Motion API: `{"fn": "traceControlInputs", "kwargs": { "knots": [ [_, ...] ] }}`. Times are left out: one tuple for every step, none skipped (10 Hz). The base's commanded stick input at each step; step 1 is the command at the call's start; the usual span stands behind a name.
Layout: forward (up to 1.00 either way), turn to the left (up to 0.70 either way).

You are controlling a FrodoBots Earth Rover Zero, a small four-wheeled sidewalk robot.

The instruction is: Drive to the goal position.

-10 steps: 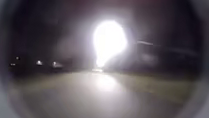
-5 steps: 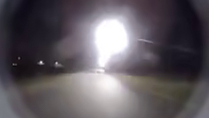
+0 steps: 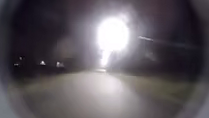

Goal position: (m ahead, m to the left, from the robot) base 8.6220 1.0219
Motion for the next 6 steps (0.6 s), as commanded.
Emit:
{"fn": "traceControlInputs", "kwargs": {
  "knots": [
    [1.0,0.06],
    [1.0,0.06],
    [1.0,0.06],
    [1.0,0.05],
    [1.0,0.05],
    [1.0,0.05]
  ]
}}
